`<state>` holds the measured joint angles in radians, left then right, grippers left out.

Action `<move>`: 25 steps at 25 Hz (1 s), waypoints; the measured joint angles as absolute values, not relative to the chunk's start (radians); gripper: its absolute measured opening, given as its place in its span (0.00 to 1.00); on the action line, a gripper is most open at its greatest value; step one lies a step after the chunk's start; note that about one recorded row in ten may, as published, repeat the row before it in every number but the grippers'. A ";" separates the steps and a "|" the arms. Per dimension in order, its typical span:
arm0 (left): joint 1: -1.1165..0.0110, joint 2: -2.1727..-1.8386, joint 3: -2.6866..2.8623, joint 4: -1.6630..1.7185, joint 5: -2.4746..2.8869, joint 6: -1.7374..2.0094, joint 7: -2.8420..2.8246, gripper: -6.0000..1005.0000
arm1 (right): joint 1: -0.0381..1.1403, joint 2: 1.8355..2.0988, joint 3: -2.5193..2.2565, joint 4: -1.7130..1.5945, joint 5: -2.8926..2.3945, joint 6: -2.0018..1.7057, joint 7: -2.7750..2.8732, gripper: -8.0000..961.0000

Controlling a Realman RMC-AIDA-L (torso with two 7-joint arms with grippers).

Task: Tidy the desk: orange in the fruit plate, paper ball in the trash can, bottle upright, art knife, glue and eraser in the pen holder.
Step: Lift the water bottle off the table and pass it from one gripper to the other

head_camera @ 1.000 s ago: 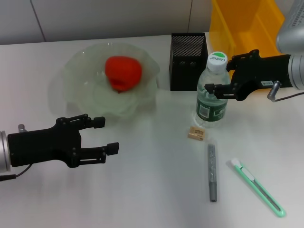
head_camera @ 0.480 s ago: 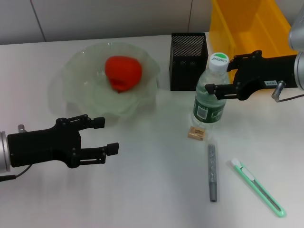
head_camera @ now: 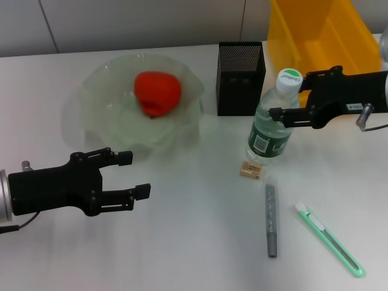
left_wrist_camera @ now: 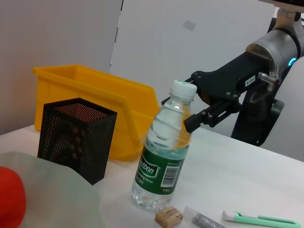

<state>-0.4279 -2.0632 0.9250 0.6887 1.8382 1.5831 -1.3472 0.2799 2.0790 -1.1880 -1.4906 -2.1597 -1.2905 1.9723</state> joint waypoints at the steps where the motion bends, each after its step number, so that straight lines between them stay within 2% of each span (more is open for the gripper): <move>1: -0.428 -2.063 0.925 0.689 1.838 1.583 -1.347 0.84 | 0.280 2.079 -1.180 -1.491 -2.160 -1.297 1.973 0.67; 7: -0.427 -2.063 0.925 0.689 1.843 1.583 -1.347 0.84 | 0.278 2.080 -1.136 -1.518 -2.148 -1.330 1.984 0.69; 12: -0.425 -2.063 0.925 0.689 1.843 1.583 -1.347 0.84 | 0.282 2.079 -1.132 -1.527 -2.133 -1.340 1.986 0.84; 25: -0.424 -2.060 0.925 0.689 1.844 1.593 -1.352 0.84 | 0.268 2.081 -1.105 -1.521 -2.127 -1.358 2.012 0.84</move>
<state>-0.4240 -2.0602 0.9250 0.6887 1.8439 1.5925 -1.3519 0.2684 2.0813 -1.1053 -1.5213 -2.1267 -1.3584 2.0119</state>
